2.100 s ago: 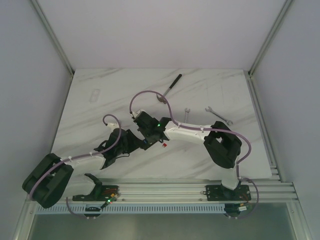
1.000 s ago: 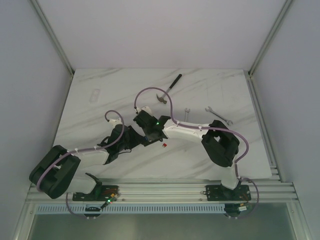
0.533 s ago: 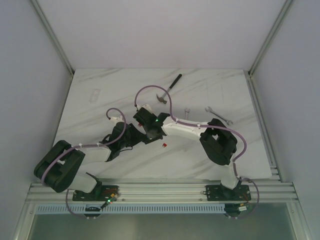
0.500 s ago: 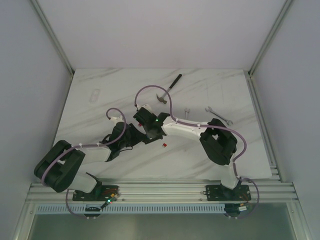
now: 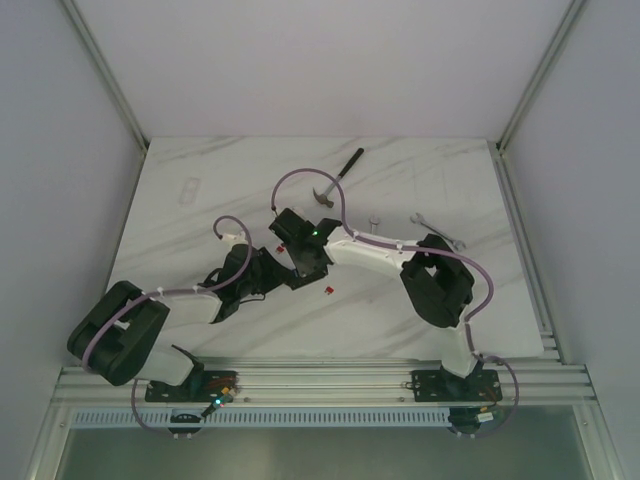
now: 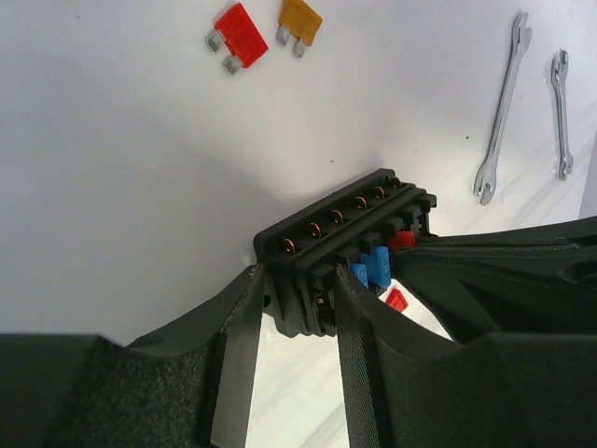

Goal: Snap on the fuse box
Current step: Install the fuse at the fuse box base.

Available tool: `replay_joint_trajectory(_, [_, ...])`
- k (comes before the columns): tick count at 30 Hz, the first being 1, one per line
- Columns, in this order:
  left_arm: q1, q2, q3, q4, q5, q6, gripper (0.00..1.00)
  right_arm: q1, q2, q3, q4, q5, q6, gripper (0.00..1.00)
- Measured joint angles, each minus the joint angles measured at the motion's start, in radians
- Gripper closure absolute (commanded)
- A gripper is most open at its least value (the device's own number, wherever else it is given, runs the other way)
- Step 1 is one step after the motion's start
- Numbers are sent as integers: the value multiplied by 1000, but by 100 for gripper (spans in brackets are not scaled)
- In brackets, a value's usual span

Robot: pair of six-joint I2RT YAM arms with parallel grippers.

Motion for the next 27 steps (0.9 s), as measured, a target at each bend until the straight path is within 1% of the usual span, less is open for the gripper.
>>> replay_joint_trajectory(2, [0,-3,0,-6,18,0,55,-2,2,17,-34,-14,2,85])
replay_joint_trajectory(6, [0,-5,0,-16,58,0,53,-2,23,66,-113,-27,9,81])
replay_joint_trajectory(7, [0,-5,0,-19,65,0,53,-2,30,79,-130,-27,11,78])
replay_joint_trajectory(9, [0,-5,0,-23,77,0,52,-2,40,99,-157,-30,17,74])
replay_joint_trajectory(13, [0,-5,0,-35,105,-1,51,-3,44,126,-191,-30,26,70])
replay_joint_trajectory(16, [-5,-24,0,-64,119,0,50,-3,44,154,-195,-32,34,69])
replay_joint_trajectory(20, [-8,-42,0,-99,130,5,50,-6,43,189,-195,-42,42,71])
replay_joint_trajectory(27, [-8,-45,0,-107,140,8,49,-29,43,196,-224,-45,43,71])
